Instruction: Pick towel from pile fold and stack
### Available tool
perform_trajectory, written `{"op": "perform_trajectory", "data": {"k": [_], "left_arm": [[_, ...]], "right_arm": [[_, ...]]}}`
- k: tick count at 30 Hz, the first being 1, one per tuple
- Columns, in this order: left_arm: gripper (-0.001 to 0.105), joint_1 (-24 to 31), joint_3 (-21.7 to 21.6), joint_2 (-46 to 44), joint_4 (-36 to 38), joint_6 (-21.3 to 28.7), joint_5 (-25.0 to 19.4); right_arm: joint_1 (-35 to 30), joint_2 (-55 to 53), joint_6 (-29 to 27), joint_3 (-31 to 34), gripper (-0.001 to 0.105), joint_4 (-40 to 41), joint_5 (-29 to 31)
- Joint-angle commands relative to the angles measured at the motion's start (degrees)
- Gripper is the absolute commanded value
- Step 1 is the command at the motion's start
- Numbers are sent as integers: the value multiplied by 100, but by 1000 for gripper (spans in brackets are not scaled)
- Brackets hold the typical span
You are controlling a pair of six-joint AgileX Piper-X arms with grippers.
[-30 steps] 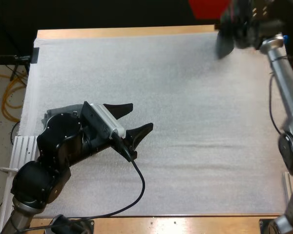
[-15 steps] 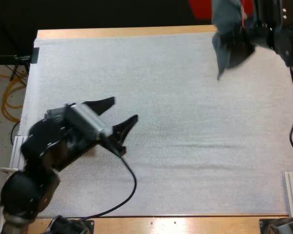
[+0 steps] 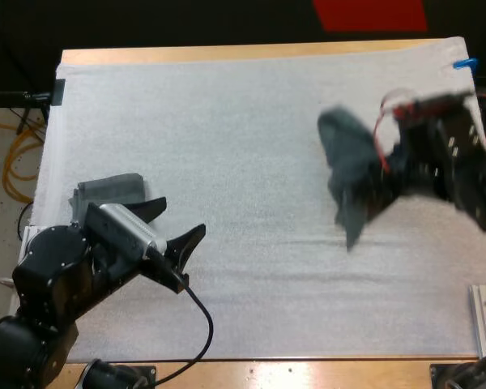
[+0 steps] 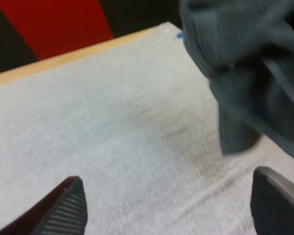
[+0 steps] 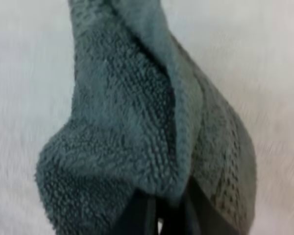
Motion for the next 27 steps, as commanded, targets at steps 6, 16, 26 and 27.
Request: {"op": "perform_trajectory", "data": {"k": [6,16,26,27], "left_arm": [[68,-1,-34,-59,196,55,36],[68,-1,-34,-59,204,209,36],[68,-1,-34,-59,204,209,164],[68,-1,-34,-59,204,209,164]], "right_arm": [[302,-478,714,1336,0,-73,-24],[302,583,793,2003,4,-2459,-739],[302,1744,772,964,93,-3086,-1687],[302,1716,772,897,92,-2983,-1689]]}}
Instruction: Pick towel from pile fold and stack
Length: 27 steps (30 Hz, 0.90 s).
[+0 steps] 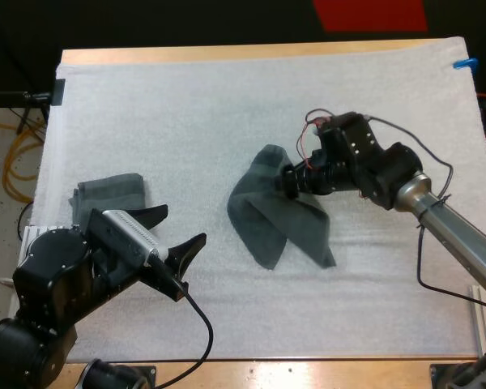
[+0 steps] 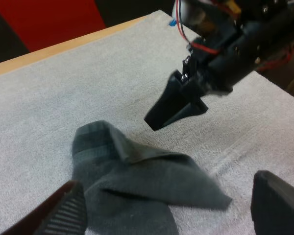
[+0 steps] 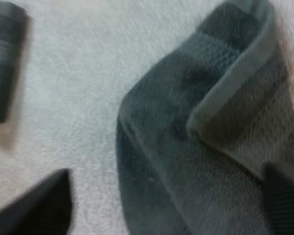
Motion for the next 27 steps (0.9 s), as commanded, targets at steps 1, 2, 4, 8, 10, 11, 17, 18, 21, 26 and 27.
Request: {"op": "perform_trajectory", "data": {"k": [1,2,4,8,10,11,17,18,21,26,27], "left_arm": [[68,-1,-34,-29,-25,24,43],[68,-1,-34,-29,-25,24,43],[68,-1,-34,-29,-25,24,43],[68,-1,-34,-29,-25,24,43],[68,-1,-34,-29,-25,24,43],[68,-1,-34,-29,-25,24,43],[68,-1,108,-29,-25,70,43],[68,-1,155,-29,-25,70,43],[68,-1,253,-29,-11,70,138],[68,-1,345,-29,-11,70,299],[68,-1,343,-29,-11,70,301]], "right_arm": [[19,-92,-17,-132,91,126,-96],[19,-146,-69,-174,90,274,-96],[19,-246,-175,-196,87,585,-26],[19,-627,-474,-194,81,1539,207],[19,-793,-561,-194,80,2012,339],[19,-919,-605,-194,79,2254,413],[19,-1603,-676,93,79,2884,766],[19,-1723,-656,237,79,2884,766],[19,-1997,-592,762,79,2860,766],[19,-2137,-550,1573,79,2536,618],[19,-2137,-549,1737,79,2378,549]]}}
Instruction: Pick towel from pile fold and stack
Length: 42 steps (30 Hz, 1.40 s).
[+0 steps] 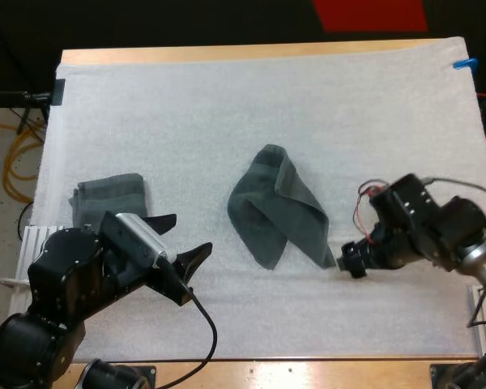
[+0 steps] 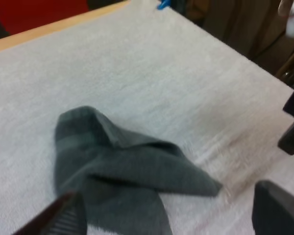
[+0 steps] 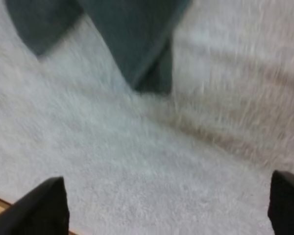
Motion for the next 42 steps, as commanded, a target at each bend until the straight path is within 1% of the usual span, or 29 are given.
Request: {"op": "perform_trajectory", "data": {"k": [1,4,6,8,13,17,19,20,21,22,24,26,32,34,35,37,39,41,42], "left_arm": [[68,-1,-5,-29,-23,-8,47],[68,-1,-5,-29,-11,-8,47],[68,-1,-5,-29,34,-8,47],[68,-1,-5,-29,57,-8,47],[68,-1,-5,25,185,-19,84],[68,-1,-5,25,426,-19,146],[68,-1,-5,25,477,-19,144],[68,-1,-5,25,478,-19,155],[68,-1,-5,25,476,-19,156],[68,-1,-5,25,476,-19,156],[68,-1,-5,25,476,-19,156],[68,-1,-5,70,476,-19,156],[68,-1,-5,71,476,-19,156],[68,-1,-5,71,476,-19,156],[68,-1,-5,71,476,-19,156],[68,-1,-5,71,476,-19,156],[68,-1,-5,71,476,-19,156],[68,-1,-5,71,476,-19,156],[68,-1,-5,71,476,-19,156]], "right_arm": [[3,-24,1,125,79,-247,-114],[3,-24,165,500,79,-916,-174],[3,36,369,723,79,-1437,-174],[3,144,530,811,79,-1694,-174],[3,663,548,838,79,-2135,-329],[3,1230,616,838,79,-2376,-640],[3,1461,634,838,77,-2452,-690],[3,1578,634,838,73,-2505,-690],[3,1716,634,838,66,-2565,-690],[3,1780,634,838,64,-2583,-690],[3,2005,666,825,52,-2616,-690],[3,2136,664,826,48,-2615,-690],[3,2437,664,826,48,-2748,-743],[3,2479,664,826,46,-2859,-824],[3,2506,664,826,40,-2937,-881],[3,2505,664,826,23,-3005,-933],[3,2505,680,826,0,-3047,-954],[3,2504,679,826,0,-3047,-1076],[3,2476,679,826,0,-3047,-1351]]}}
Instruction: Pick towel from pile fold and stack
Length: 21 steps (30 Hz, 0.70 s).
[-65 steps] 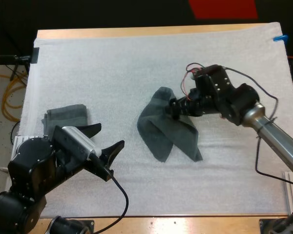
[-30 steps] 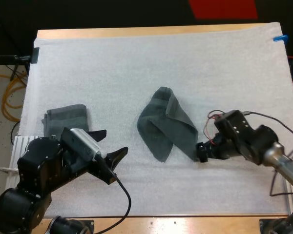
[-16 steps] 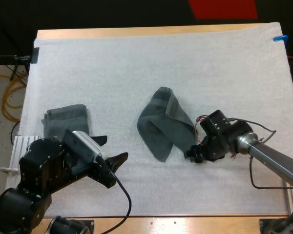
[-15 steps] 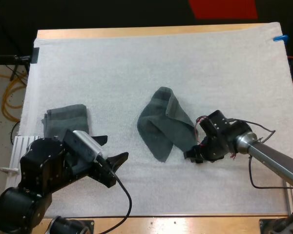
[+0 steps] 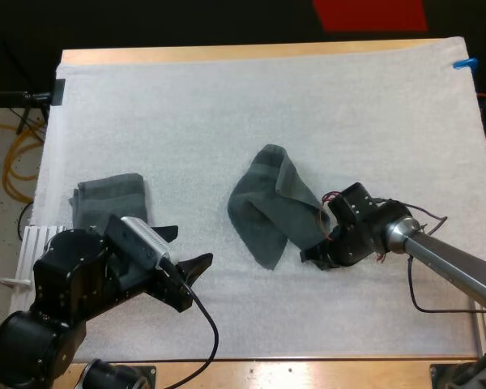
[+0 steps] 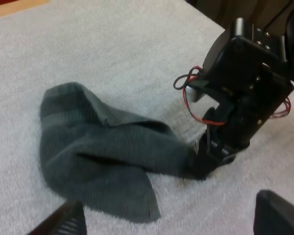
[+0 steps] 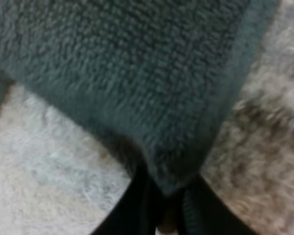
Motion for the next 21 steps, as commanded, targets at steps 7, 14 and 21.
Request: {"op": "perform_trajectory", "data": {"k": [7,14,21], "left_arm": [[68,-1,-5,21,-2,-19,47],[68,-1,-5,21,-2,-19,47],[68,-1,-5,21,-2,-19,47]], "right_arm": [[3,-536,425,-8,0,-700,-2139],[-33,-1408,2192,-8,0,-3407,-2787],[-744,-1947,3447,-8,0,-5251,-2439]]}}
